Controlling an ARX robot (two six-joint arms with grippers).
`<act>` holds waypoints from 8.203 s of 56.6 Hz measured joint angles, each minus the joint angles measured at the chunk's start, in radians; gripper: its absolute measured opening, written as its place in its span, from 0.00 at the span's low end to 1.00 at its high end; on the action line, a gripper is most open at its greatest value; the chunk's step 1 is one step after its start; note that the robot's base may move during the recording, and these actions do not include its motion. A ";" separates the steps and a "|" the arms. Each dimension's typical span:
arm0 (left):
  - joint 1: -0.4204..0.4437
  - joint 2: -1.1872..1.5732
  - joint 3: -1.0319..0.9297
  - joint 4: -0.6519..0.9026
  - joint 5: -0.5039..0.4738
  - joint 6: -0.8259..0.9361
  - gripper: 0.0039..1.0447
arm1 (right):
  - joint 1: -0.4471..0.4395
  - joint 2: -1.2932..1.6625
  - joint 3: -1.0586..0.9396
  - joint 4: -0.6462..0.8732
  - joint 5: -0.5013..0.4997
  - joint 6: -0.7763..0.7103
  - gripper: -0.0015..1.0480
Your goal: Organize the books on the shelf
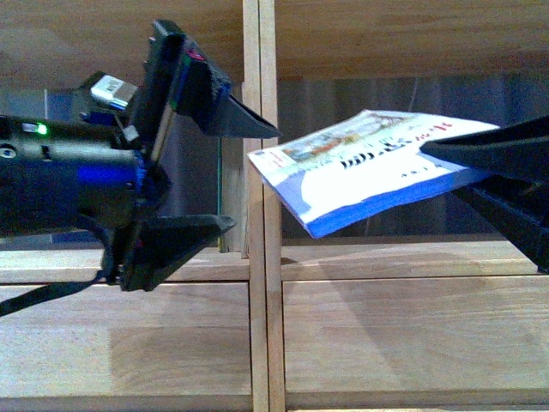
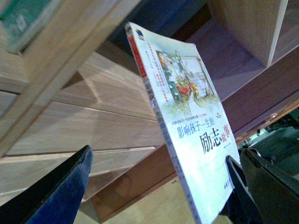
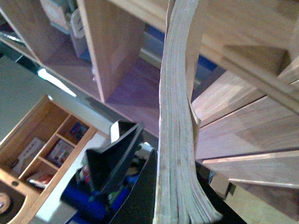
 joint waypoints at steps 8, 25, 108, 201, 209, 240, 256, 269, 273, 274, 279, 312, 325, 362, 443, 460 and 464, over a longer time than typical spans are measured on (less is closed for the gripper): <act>-0.026 0.051 0.041 0.018 -0.016 -0.027 0.93 | 0.040 -0.047 -0.028 0.025 -0.034 0.004 0.07; -0.058 0.064 0.073 0.031 -0.045 -0.048 0.61 | 0.090 -0.060 -0.066 0.036 -0.037 0.003 0.07; 0.290 0.164 0.164 0.517 -0.463 0.789 0.06 | -0.456 -0.304 -0.269 0.043 -0.469 -0.068 0.93; 0.125 0.754 0.776 0.445 -0.487 1.038 0.71 | -0.606 -0.611 -0.492 0.093 -0.631 0.134 0.93; 0.138 0.727 0.752 0.451 -0.490 1.033 0.93 | -0.591 -0.660 -0.491 0.008 -0.617 0.068 0.93; 0.156 0.644 0.649 0.460 -0.459 0.993 0.93 | -0.387 -0.922 -0.425 -0.683 -0.339 -0.843 0.93; 0.160 0.502 0.470 0.492 -0.459 0.927 0.93 | -0.356 -0.929 -0.424 -0.689 -0.224 -1.121 0.93; 0.184 0.296 0.286 0.467 -0.495 0.898 0.93 | -0.300 -0.928 -0.430 -0.683 -0.153 -1.192 0.93; 0.198 0.232 0.238 0.412 -0.514 0.877 0.93 | -0.285 -0.928 -0.433 -0.684 -0.134 -1.215 0.93; 0.204 0.209 0.220 0.391 -0.516 0.866 0.93 | -0.285 -0.928 -0.434 -0.684 -0.133 -1.221 0.93; 0.227 0.103 0.129 0.302 -0.534 0.823 0.93 | -0.285 -0.922 -0.440 -0.666 -0.116 -1.238 0.93; 0.431 -0.691 -0.528 -0.013 -0.281 0.625 0.93 | -0.357 -0.894 -0.421 -0.660 0.092 -1.316 0.93; 0.401 -1.093 -0.715 -0.323 -0.290 0.615 0.93 | -0.314 -0.917 -0.419 -0.676 0.225 -1.370 0.93; 0.311 -1.375 -0.916 -0.566 -0.565 0.829 0.09 | -0.174 -1.104 -0.466 -1.076 0.510 -1.275 0.15; 0.311 -1.452 -0.999 -0.552 -0.565 0.834 0.02 | -0.174 -1.210 -0.585 -1.054 0.510 -1.271 0.03; 0.311 -1.452 -0.999 -0.552 -0.565 0.834 0.50 | -0.174 -1.210 -0.585 -1.054 0.510 -1.271 0.45; 0.311 -1.452 -0.999 -0.552 -0.565 0.834 0.62 | -0.174 -1.210 -0.585 -1.054 0.510 -1.271 0.56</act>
